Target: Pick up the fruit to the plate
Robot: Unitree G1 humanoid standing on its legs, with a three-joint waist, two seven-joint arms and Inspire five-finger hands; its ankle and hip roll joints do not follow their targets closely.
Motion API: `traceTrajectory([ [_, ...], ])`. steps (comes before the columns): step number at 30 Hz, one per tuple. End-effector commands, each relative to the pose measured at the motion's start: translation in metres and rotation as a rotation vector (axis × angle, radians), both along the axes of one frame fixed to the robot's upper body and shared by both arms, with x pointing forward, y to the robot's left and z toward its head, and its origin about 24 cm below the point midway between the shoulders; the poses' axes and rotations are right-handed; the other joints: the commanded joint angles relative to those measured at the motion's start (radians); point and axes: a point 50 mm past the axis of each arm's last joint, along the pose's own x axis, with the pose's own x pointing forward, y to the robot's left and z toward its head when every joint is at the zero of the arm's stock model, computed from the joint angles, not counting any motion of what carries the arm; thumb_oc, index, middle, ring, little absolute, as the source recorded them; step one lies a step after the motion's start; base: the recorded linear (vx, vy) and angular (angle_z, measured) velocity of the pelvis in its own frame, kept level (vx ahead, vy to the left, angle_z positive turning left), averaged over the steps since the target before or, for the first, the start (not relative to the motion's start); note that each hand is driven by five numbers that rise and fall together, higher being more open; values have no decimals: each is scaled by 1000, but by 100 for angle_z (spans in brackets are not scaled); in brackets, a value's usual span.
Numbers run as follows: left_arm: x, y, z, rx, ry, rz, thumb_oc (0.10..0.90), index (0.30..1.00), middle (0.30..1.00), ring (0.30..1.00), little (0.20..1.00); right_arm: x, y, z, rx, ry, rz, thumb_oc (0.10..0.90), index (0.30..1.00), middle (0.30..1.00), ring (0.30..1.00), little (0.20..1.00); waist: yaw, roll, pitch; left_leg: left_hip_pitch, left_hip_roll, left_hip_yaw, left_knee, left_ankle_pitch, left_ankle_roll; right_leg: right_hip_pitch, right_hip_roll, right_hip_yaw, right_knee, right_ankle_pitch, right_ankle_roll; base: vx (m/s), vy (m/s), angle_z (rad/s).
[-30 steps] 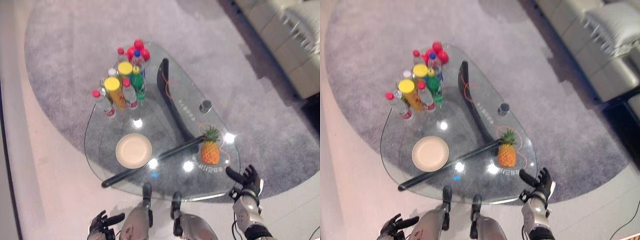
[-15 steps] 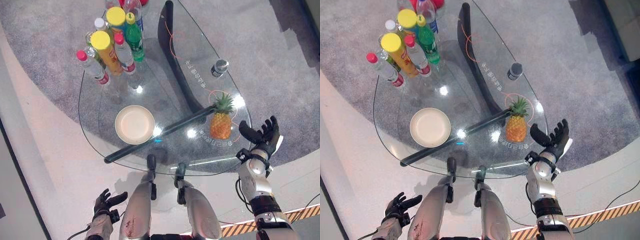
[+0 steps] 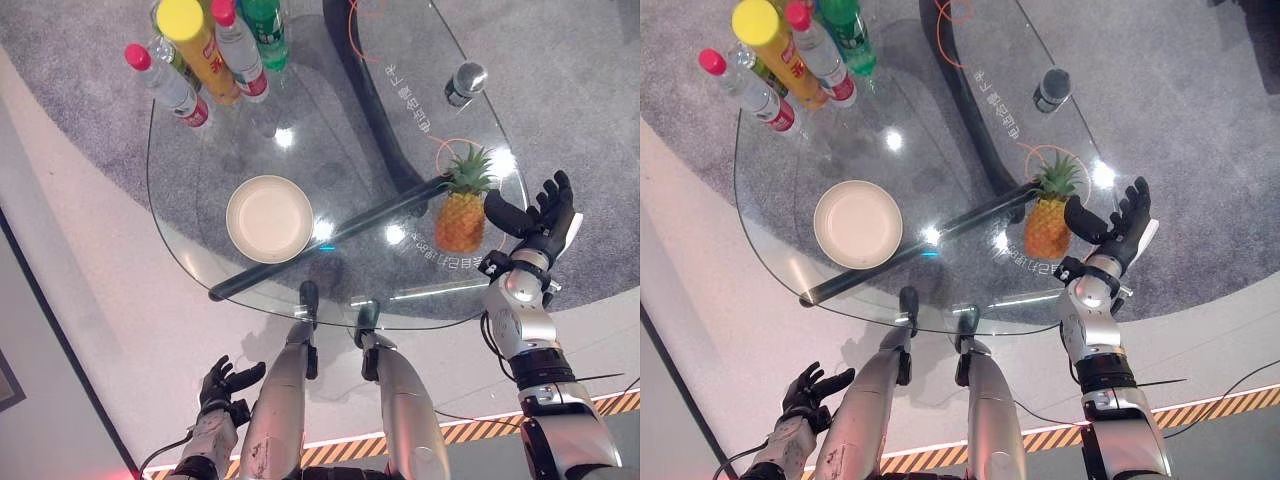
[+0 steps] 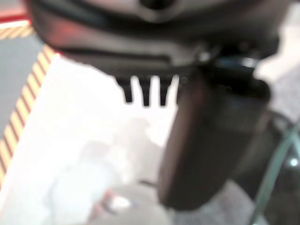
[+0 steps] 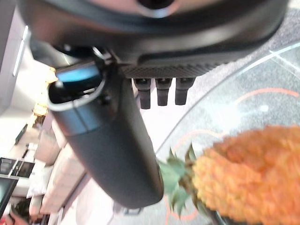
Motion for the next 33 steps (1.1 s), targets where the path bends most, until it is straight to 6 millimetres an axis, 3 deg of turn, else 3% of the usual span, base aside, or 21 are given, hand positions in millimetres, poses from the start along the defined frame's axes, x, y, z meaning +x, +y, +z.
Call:
traceTrajectory([
  [1, -18, -11, -11, -25, 66, 54, 800, 900, 900, 900, 900, -6, -29, 42, -109, -126, -105, 800, 900, 900, 900, 900, -2, 23, -18, -73, -10, -10, 187, -84, 22, -14, -56, -123, -116, 204, 30, 0, 0, 0],
  [12, -20, -13, -12, -38, 55, 46, 800, 900, 900, 900, 900, 4, -34, 31, -61, -10, -126, 800, 900, 900, 900, 900, 13, 36, -18, -104, -21, -27, 174, -74, 22, -53, -56, -130, -115, 210, 26, 8, 21, 6],
  [21, -20, -15, -12, -43, 49, 35, 800, 900, 900, 900, 900, 6, -34, 5, 46, 136, -109, 800, 900, 900, 900, 900, 21, 38, -18, -96, -26, -36, 158, -70, 24, -52, -58, -133, -120, 216, 25, 0, 0, 0],
  [33, -23, -15, -14, -37, 62, 7, 800, 900, 900, 900, 900, 15, -33, 8, 97, 161, -76, 800, 900, 900, 900, 900, 38, 55, -18, -99, -33, -48, 159, -69, 23, -62, -68, -135, -112, 221, 27, 0, 0, 0],
])
